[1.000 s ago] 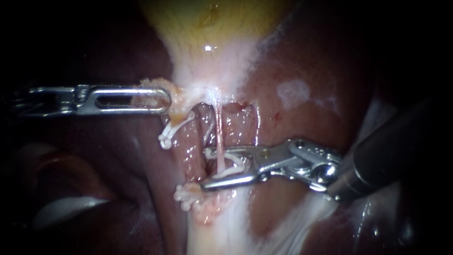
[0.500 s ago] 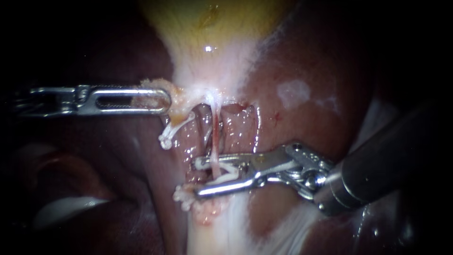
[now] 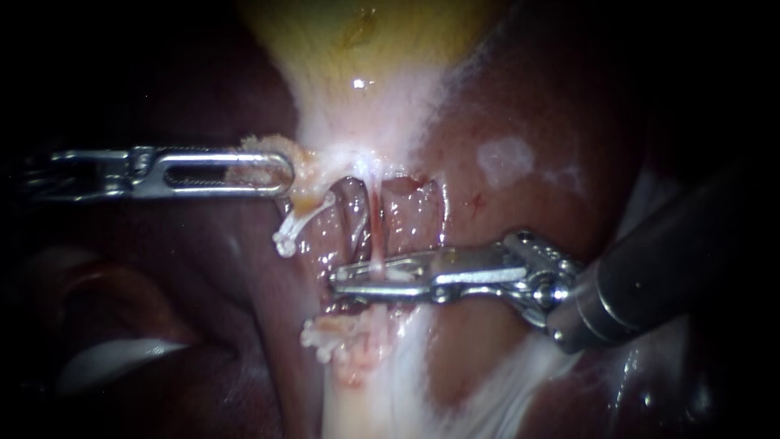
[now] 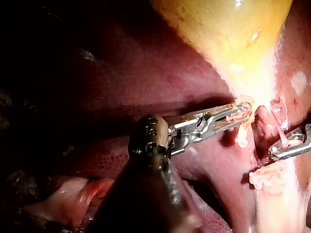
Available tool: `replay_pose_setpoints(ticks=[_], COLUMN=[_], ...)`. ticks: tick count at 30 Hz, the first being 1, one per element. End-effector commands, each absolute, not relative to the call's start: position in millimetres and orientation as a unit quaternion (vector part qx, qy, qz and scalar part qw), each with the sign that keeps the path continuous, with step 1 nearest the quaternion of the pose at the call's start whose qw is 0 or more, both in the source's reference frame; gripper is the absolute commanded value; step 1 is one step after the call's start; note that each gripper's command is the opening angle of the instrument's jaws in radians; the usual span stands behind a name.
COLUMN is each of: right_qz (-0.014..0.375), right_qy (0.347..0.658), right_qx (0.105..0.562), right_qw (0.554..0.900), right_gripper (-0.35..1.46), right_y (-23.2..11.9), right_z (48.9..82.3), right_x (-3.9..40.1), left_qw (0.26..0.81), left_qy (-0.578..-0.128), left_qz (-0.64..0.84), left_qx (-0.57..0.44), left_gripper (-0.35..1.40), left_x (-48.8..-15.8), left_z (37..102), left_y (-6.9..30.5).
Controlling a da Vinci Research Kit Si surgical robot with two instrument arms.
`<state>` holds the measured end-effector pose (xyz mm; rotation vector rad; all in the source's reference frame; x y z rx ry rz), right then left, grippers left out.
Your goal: Clipping first clip right tube
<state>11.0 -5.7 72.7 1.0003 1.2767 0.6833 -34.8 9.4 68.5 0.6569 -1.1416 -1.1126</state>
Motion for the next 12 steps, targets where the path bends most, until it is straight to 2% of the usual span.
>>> replay_pose_setpoints(ticks=[1, 12], right_qz=[0.298, 0.299], right_qy=[0.559, 0.559], right_qx=[0.437, 0.436], right_qw=[0.639, 0.639], right_gripper=[-0.35, -0.35], right_y=[-5.8, -5.7], right_z=[72.6, 72.6], right_x=[10.8, 10.7], left_qw=[0.651, 0.651], left_qy=[-0.503, -0.503], left_qz=[-0.490, -0.490], left_qx=[0.290, 0.290], left_gripper=[-0.35, -0.35], left_x=[-34.7, -34.7], left_z=[68.5, 68.6], left_y=[9.4, 9.4])
